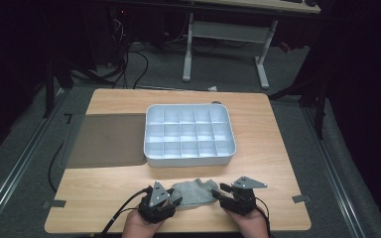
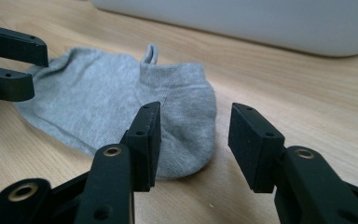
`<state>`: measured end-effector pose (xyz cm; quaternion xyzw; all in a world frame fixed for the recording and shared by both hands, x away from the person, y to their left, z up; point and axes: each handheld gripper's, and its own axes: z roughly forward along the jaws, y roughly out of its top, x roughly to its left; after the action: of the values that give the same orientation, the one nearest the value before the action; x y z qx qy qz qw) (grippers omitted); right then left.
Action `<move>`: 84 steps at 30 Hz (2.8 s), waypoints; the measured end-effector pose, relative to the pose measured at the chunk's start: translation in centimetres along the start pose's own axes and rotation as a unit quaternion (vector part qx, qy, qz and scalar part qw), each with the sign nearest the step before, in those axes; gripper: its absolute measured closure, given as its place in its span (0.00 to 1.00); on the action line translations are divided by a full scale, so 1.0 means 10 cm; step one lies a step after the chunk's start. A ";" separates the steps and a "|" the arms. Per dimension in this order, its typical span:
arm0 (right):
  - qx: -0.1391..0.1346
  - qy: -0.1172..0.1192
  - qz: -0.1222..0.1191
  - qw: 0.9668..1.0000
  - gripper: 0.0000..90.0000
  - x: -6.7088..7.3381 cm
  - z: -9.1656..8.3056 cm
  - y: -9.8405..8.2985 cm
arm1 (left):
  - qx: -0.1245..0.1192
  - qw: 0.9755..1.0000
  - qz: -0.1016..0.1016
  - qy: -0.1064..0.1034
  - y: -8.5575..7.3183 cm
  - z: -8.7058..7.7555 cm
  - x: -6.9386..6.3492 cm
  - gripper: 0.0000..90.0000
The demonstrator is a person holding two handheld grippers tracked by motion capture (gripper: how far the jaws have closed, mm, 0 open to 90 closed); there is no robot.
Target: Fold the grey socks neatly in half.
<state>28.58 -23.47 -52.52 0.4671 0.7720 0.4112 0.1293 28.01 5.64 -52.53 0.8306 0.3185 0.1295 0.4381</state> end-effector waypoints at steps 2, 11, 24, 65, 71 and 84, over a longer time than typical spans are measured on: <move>0.008 -0.001 0.001 1.000 0.60 0.02 0.03 0.00 | 0.005 1.000 0.004 0.002 -0.01 0.01 0.00 0.63; 0.025 -0.002 -0.020 0.999 0.69 0.10 0.11 0.00 | 0.028 0.999 0.023 0.012 -0.04 0.01 -0.01 0.63; 0.023 0.012 -0.032 0.999 0.94 0.14 0.06 0.00 | 0.032 0.999 0.026 0.018 -0.06 -0.01 0.00 0.65; -0.049 0.051 0.001 0.997 0.96 0.09 -0.09 0.03 | -0.021 0.999 -0.014 0.031 0.33 0.17 -0.10 0.64; -0.051 0.048 0.000 0.998 0.96 0.08 -0.10 0.03 | -0.005 0.998 -0.062 0.028 0.09 0.04 0.14 0.52; -0.031 0.010 -0.028 0.999 0.94 0.21 -0.13 0.14 | -0.008 0.990 -0.138 -0.041 -0.02 0.11 0.30 0.82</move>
<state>27.56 -22.09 -50.21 0.4372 0.7728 0.4358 0.1476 30.77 6.96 -53.56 0.7799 0.4108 0.0360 0.4709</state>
